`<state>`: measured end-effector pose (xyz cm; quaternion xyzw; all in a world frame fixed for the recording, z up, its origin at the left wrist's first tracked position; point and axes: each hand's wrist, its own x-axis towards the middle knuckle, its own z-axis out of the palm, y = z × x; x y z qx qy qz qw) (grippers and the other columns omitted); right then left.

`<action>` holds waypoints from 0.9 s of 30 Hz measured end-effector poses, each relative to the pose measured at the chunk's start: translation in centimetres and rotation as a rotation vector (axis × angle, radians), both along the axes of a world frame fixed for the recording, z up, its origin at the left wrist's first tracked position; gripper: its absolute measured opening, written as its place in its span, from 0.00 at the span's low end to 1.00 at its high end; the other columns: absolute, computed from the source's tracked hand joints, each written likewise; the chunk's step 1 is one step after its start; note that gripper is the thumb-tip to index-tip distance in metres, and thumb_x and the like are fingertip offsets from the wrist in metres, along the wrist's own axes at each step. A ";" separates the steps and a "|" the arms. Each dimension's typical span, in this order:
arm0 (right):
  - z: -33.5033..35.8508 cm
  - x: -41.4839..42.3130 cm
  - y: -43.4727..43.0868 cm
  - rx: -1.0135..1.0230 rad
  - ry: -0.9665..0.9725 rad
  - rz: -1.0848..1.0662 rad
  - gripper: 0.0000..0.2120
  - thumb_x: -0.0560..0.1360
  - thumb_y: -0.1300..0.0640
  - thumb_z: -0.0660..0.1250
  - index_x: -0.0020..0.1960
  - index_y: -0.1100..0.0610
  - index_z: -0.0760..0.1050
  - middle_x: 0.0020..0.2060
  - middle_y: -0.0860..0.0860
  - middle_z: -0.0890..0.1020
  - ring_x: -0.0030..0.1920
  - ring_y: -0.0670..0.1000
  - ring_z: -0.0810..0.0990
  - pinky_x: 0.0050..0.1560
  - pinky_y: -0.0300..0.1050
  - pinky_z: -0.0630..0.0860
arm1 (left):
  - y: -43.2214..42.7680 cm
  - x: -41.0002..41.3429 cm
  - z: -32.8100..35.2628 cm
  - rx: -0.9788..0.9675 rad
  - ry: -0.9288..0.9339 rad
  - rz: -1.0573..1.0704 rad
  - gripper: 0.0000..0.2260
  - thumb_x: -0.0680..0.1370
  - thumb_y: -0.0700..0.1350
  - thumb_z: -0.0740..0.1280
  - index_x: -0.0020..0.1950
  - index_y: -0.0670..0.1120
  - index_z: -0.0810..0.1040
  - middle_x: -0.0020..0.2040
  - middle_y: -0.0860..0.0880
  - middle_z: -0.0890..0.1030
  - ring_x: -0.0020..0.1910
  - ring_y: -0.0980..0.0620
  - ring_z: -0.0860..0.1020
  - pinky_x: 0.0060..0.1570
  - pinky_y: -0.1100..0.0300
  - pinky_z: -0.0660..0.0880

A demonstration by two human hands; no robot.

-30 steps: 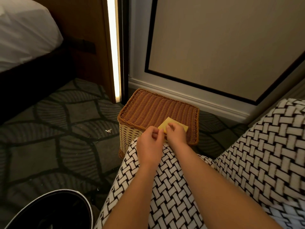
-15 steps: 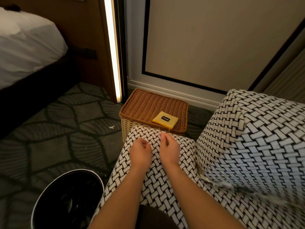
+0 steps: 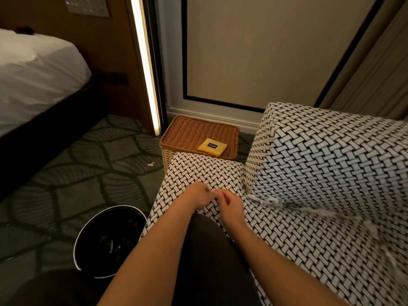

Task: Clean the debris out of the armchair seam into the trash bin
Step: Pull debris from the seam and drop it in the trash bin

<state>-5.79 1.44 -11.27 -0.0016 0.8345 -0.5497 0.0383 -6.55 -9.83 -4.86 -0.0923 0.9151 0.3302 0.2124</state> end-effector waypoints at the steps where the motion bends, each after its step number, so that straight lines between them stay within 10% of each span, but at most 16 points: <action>1: 0.1 0.7 0.6 -0.014 -0.013 0.005 0.09 0.79 0.56 0.59 0.51 0.55 0.78 0.40 0.47 0.80 0.38 0.41 0.75 0.34 0.30 0.70 | 0.6 0.1 0.3 0.019 0.014 -0.043 0.15 0.78 0.51 0.61 0.56 0.41 0.77 0.53 0.44 0.78 0.52 0.48 0.75 0.51 0.56 0.70; 8: 0.5 3.4 6.4 -0.138 -0.107 -0.228 0.12 0.79 0.58 0.59 0.61 0.58 0.73 0.44 0.49 0.81 0.45 0.48 0.82 0.48 0.45 0.80 | 5.5 0.4 2.1 0.081 0.106 -0.197 0.14 0.79 0.50 0.60 0.57 0.42 0.75 0.56 0.46 0.76 0.53 0.49 0.73 0.53 0.57 0.69; 12: 0.1 2.8 10.7 0.148 -0.005 -0.280 0.14 0.78 0.59 0.60 0.64 0.58 0.72 0.43 0.51 0.76 0.35 0.46 0.74 0.30 0.34 0.74 | 7.4 0.8 1.3 0.022 0.134 -0.238 0.15 0.79 0.50 0.61 0.62 0.44 0.72 0.60 0.46 0.74 0.58 0.49 0.72 0.53 0.59 0.67; 16: -0.7 2.3 12.0 0.345 0.049 -0.351 0.19 0.77 0.58 0.63 0.67 0.56 0.69 0.57 0.52 0.71 0.51 0.50 0.75 0.52 0.39 0.76 | 8.2 0.9 0.1 -0.156 0.123 -0.321 0.21 0.78 0.49 0.62 0.69 0.45 0.66 0.66 0.44 0.69 0.65 0.46 0.68 0.64 0.52 0.67; 27: -2.4 -0.9 11.1 0.695 0.053 -0.471 0.17 0.76 0.51 0.64 0.60 0.59 0.75 0.56 0.54 0.74 0.56 0.51 0.73 0.58 0.45 0.72 | 11.2 -1.5 -4.0 -0.276 0.187 -0.414 0.20 0.78 0.47 0.59 0.70 0.45 0.64 0.69 0.44 0.66 0.68 0.44 0.64 0.65 0.46 0.66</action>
